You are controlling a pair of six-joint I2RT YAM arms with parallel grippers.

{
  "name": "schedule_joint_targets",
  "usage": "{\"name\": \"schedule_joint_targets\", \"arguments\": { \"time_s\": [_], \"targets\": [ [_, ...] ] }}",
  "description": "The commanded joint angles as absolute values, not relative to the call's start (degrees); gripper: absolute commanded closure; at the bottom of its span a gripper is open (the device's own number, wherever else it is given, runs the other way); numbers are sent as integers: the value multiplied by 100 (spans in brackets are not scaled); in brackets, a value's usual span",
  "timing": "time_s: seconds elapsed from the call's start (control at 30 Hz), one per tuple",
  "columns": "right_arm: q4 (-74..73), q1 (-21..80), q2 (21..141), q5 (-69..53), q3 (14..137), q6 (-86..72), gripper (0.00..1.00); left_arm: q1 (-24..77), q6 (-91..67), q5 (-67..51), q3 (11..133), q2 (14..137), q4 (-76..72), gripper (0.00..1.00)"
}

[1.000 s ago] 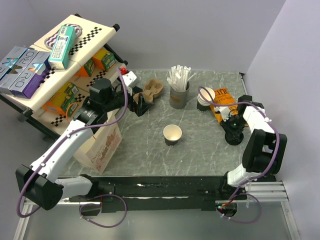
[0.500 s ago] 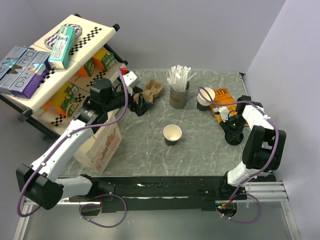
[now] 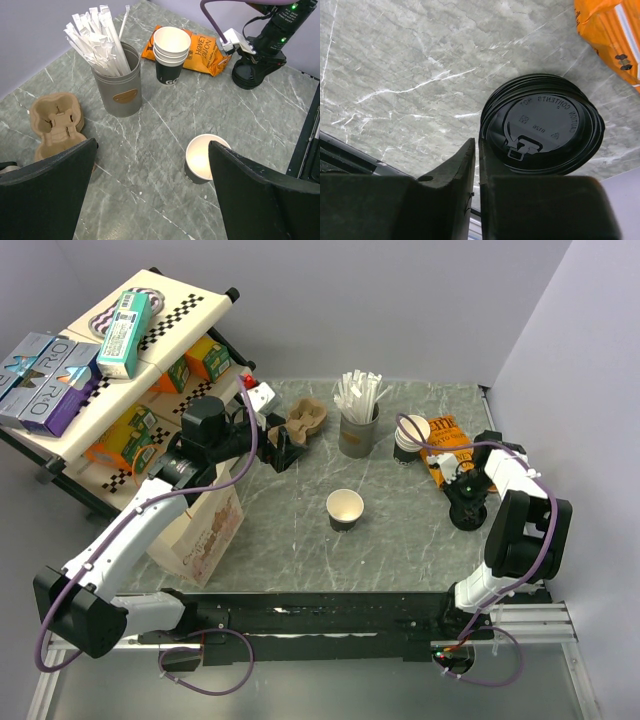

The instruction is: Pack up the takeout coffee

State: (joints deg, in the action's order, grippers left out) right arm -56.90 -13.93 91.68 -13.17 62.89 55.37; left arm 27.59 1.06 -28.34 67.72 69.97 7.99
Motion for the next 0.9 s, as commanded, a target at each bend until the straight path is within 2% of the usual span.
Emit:
{"name": "schedule_joint_targets", "arguments": {
  "time_s": [0.0,0.23,0.33,0.53,0.87],
  "targets": [
    [-5775,-1433,9220,-1406,6548,5651,88,2786,132,-2812,6864,6987,607,1],
    [-5678,-1441,9237,-1318,6548,5572,94,2786,141,-2813,6838,6987,615,1],
    [-5599,-1459,9115,-1275,6548,5563,100,2786,149,-2813,6864,6996,624,1],
    [-5248,-1538,8561,-1011,6451,5309,100,2786,193,-2839,6873,6987,615,1],
    [-5625,-1538,8042,-1169,6539,5237,100,2786,272,-2874,6838,6970,624,1]
  ]
}}
